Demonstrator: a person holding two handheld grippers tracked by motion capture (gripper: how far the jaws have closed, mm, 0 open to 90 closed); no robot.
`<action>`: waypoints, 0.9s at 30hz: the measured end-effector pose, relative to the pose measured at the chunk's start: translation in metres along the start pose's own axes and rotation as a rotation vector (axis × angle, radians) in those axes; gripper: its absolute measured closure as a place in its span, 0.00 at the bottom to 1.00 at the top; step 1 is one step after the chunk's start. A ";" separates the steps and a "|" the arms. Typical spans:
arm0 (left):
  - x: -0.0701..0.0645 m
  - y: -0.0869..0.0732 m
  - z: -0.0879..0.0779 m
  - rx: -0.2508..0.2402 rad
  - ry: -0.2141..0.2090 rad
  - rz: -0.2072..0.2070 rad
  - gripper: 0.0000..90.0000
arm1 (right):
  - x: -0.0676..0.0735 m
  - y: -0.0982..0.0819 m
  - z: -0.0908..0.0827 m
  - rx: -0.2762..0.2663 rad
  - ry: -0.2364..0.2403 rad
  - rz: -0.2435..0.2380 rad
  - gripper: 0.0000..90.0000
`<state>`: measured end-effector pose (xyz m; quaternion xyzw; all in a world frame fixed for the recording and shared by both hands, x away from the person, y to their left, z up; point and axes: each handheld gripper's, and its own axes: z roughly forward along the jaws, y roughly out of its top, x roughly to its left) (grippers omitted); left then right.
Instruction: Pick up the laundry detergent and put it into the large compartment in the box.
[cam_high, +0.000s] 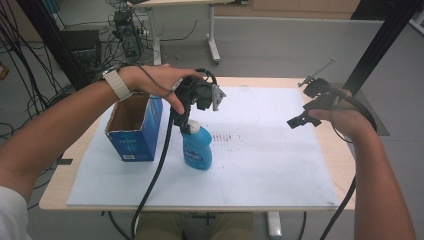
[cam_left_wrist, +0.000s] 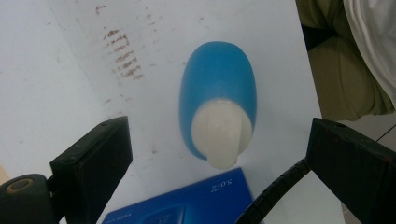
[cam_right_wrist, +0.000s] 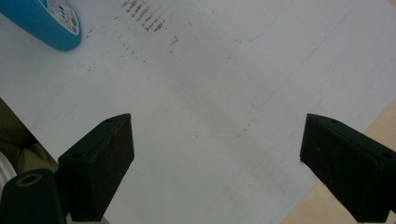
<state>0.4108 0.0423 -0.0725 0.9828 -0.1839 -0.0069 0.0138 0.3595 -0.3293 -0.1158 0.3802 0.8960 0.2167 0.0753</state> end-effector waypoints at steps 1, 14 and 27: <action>0.000 0.000 0.000 -0.001 0.000 0.000 0.08 | 0.000 0.000 0.000 -0.001 0.000 -0.002 0.11; 0.000 -0.003 0.000 -0.005 0.004 -0.014 0.09 | 0.000 -0.001 -0.001 -0.001 -0.003 0.000 0.11; 0.001 -0.004 -0.001 -0.010 0.001 -0.016 0.09 | 0.000 -0.001 -0.002 0.000 -0.004 0.000 0.11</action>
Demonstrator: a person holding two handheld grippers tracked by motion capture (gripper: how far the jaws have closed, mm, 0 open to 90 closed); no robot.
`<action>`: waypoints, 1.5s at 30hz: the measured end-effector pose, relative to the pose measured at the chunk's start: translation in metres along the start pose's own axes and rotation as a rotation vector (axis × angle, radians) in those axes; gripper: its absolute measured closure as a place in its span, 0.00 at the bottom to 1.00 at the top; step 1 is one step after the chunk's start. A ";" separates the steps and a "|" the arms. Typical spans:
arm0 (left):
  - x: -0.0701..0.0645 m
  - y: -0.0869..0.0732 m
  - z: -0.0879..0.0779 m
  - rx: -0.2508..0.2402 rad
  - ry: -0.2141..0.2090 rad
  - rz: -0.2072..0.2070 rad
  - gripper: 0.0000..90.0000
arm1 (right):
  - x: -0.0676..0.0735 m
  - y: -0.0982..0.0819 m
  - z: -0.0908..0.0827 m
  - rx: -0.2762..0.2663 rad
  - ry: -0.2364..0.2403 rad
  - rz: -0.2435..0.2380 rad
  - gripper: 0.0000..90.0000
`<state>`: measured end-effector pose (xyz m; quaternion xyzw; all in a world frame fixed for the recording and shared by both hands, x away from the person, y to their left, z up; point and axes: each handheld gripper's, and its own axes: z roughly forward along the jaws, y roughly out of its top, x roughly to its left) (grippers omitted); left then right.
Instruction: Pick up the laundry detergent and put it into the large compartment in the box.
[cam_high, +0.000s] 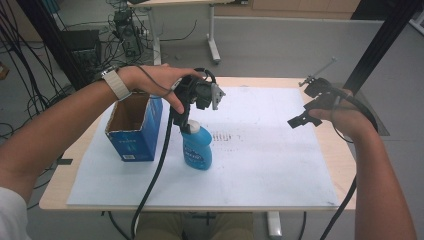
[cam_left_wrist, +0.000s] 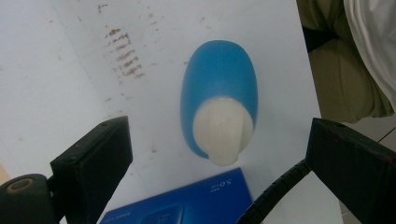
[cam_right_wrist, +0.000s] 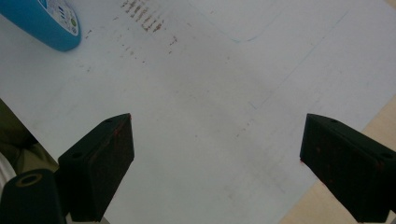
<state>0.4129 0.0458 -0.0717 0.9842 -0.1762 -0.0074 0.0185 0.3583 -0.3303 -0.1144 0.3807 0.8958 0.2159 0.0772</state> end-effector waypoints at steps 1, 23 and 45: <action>0.000 0.000 0.000 0.001 0.000 0.001 0.09 | 0.000 0.000 0.000 0.000 0.000 0.000 0.11; -0.001 0.000 0.000 0.004 0.003 0.004 0.09 | 0.001 -0.002 -0.001 -0.004 -0.001 0.002 0.11; -0.003 0.000 0.011 -0.002 0.000 0.010 0.08 | 0.004 -0.001 0.002 -0.002 0.001 0.002 0.11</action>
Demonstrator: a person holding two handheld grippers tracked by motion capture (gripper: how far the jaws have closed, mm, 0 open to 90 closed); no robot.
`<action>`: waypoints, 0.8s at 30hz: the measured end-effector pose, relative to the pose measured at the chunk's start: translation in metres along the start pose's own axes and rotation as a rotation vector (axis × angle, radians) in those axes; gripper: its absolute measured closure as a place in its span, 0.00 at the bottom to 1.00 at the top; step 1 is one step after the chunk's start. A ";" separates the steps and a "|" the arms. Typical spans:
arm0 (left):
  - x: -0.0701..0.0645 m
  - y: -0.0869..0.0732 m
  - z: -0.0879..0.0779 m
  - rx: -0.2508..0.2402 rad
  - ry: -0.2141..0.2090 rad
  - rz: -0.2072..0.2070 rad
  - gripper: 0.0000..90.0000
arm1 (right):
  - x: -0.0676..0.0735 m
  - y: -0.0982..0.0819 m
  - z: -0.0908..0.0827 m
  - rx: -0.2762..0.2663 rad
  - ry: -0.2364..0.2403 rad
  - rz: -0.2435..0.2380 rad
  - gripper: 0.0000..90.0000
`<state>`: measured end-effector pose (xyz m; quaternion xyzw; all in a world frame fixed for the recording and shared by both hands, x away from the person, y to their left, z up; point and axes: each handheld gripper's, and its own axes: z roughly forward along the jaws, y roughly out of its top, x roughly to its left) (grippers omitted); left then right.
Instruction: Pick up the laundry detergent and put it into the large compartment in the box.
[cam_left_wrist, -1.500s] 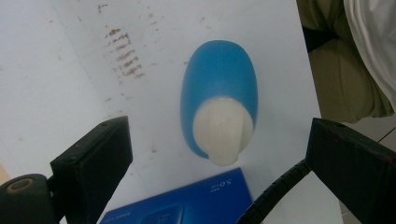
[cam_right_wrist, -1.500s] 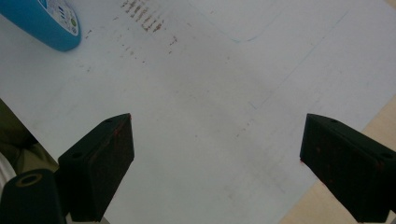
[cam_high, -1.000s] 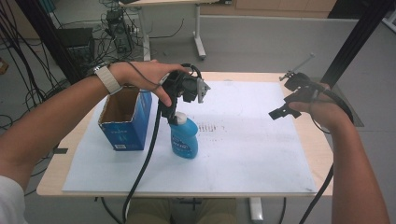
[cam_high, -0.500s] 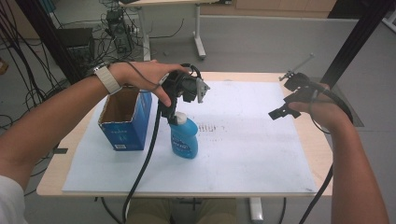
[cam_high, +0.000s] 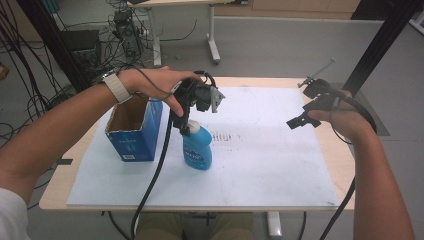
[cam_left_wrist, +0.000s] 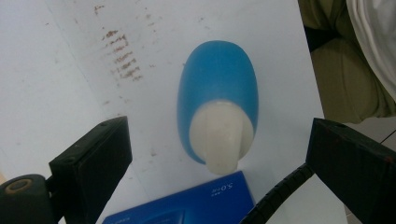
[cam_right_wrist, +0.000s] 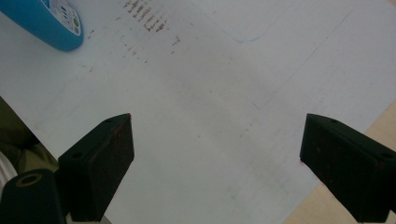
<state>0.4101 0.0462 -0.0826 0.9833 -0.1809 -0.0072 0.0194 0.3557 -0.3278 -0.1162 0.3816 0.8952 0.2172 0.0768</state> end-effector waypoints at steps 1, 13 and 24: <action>0.000 0.001 0.001 0.006 0.000 0.006 0.08 | 0.000 0.000 0.000 -0.001 0.001 0.000 0.11; 0.000 0.006 0.017 0.024 -0.003 0.021 0.08 | 0.001 -0.002 0.005 0.003 0.007 -0.001 0.11; 0.002 0.009 0.036 0.038 -0.027 0.021 0.08 | 0.001 -0.003 0.008 0.009 0.014 -0.001 0.11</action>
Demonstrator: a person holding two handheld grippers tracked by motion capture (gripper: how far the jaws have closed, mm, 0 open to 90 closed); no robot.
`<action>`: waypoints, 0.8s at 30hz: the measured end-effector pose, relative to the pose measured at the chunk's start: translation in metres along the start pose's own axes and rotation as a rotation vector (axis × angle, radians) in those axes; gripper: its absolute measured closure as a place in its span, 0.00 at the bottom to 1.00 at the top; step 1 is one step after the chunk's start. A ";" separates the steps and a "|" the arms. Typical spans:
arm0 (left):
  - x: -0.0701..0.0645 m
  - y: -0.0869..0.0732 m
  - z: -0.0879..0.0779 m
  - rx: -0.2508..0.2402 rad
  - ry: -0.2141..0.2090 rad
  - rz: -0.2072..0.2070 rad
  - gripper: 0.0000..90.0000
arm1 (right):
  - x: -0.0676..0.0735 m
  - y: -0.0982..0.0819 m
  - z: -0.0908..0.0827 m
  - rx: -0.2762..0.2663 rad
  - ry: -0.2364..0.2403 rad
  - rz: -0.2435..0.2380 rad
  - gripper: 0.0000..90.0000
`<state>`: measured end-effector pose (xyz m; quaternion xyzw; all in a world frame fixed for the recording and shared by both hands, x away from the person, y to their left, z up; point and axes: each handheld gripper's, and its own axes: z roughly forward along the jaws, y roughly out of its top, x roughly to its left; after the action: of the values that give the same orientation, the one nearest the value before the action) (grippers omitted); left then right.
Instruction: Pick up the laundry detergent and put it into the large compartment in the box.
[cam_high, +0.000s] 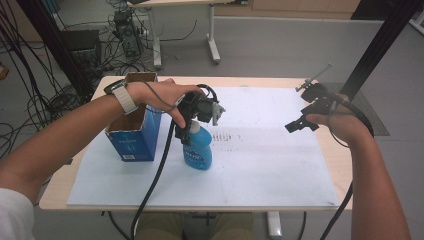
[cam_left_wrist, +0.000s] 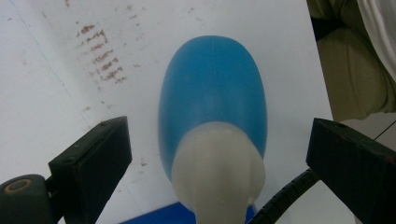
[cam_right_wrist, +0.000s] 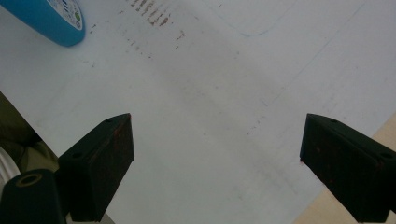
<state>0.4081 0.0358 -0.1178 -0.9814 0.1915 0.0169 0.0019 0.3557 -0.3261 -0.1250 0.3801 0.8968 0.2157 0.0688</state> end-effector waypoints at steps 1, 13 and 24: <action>0.000 0.000 0.000 0.000 0.000 0.000 0.08 | 0.000 0.000 0.000 0.000 0.000 0.000 0.11; 0.000 0.002 0.015 -0.004 -0.001 0.020 0.09 | 0.001 0.002 0.004 0.004 0.009 -0.005 0.11; -0.001 0.002 0.023 0.003 0.008 0.028 0.10 | 0.001 0.001 0.003 0.006 0.004 0.002 0.11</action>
<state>0.4057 0.0345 -0.1410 -0.9787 0.2051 0.0128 0.0022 0.3563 -0.3238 -0.1271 0.3809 0.8971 0.2139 0.0655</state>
